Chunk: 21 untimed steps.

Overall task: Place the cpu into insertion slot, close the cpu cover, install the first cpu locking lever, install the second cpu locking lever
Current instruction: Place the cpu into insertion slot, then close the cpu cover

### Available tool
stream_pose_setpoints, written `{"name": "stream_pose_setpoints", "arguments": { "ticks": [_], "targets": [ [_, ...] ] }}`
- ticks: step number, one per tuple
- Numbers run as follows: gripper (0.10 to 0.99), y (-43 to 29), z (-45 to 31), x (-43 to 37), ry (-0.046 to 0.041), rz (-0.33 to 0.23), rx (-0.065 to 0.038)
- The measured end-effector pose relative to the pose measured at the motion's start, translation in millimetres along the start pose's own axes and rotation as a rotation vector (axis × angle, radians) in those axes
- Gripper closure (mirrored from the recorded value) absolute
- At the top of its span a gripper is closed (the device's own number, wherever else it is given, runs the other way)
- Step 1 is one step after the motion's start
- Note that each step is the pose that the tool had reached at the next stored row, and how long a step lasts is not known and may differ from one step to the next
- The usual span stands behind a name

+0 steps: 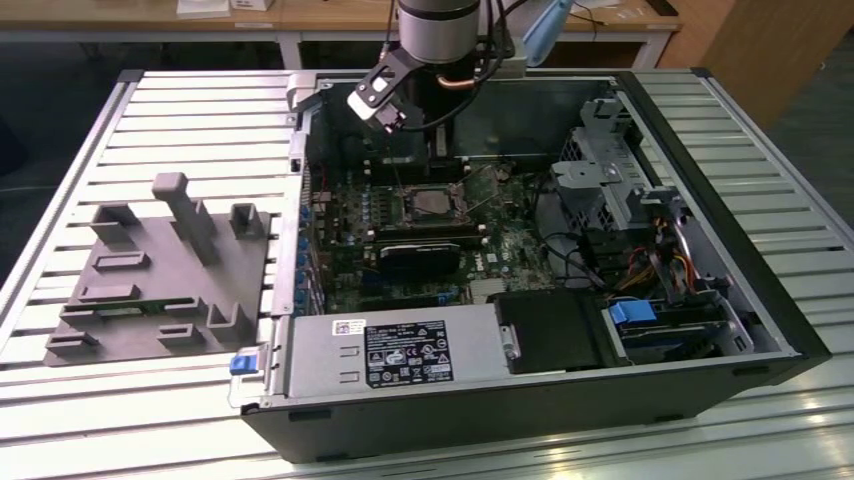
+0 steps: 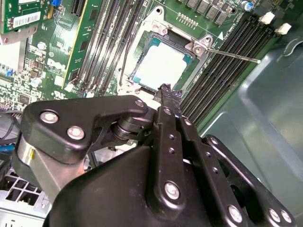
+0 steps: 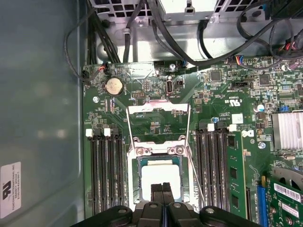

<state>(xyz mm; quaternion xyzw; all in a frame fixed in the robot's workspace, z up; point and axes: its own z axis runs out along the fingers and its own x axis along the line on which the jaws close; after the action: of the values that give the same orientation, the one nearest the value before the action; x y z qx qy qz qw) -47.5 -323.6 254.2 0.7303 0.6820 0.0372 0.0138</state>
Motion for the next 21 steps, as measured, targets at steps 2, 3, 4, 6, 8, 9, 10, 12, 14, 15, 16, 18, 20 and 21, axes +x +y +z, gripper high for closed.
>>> {"name": "stream_pose_setpoints", "arguments": {
  "ticks": [2,3,4,6,8,9,10,12,14,15,16,18,20,21],
  "targets": [
    [0.980,0.0,-0.2,0.0,0.0000,0.000,0.000],
    [0.980,0.0,-0.2,0.0,0.0000,0.000,0.000],
    [0.980,0.0,-0.3,0.0,0.0000,0.000,0.000],
    [0.980,0.0,-0.5,0.0,0.0000,0.000,0.000],
    [0.980,0.1,-0.9,0.0,0.0000,0.000,0.000],
    [0.980,0.1,-1.3,0.0,0.0000,0.000,0.000],
    [0.980,0.1,-1.4,0.0,0.0000,0.000,0.000],
    [0.980,0.1,-1.8,0.0,-0.0002,0.000,0.000],
    [0.980,0.2,-3.5,0.1,-0.0003,0.000,0.000],
    [0.980,0.3,-4.3,0.1,0.0000,0.000,0.000],
    [0.980,0.3,-5.1,0.2,-0.0001,0.000,0.000],
    [0.980,0.4,-5.3,0.2,0.0002,0.000,0.000],
    [0.980,0.4,-5.3,0.2,0.0002,0.000,0.000],
    [0.980,0.4,-5.4,0.2,0.0001,0.000,0.000]
  ]
}}
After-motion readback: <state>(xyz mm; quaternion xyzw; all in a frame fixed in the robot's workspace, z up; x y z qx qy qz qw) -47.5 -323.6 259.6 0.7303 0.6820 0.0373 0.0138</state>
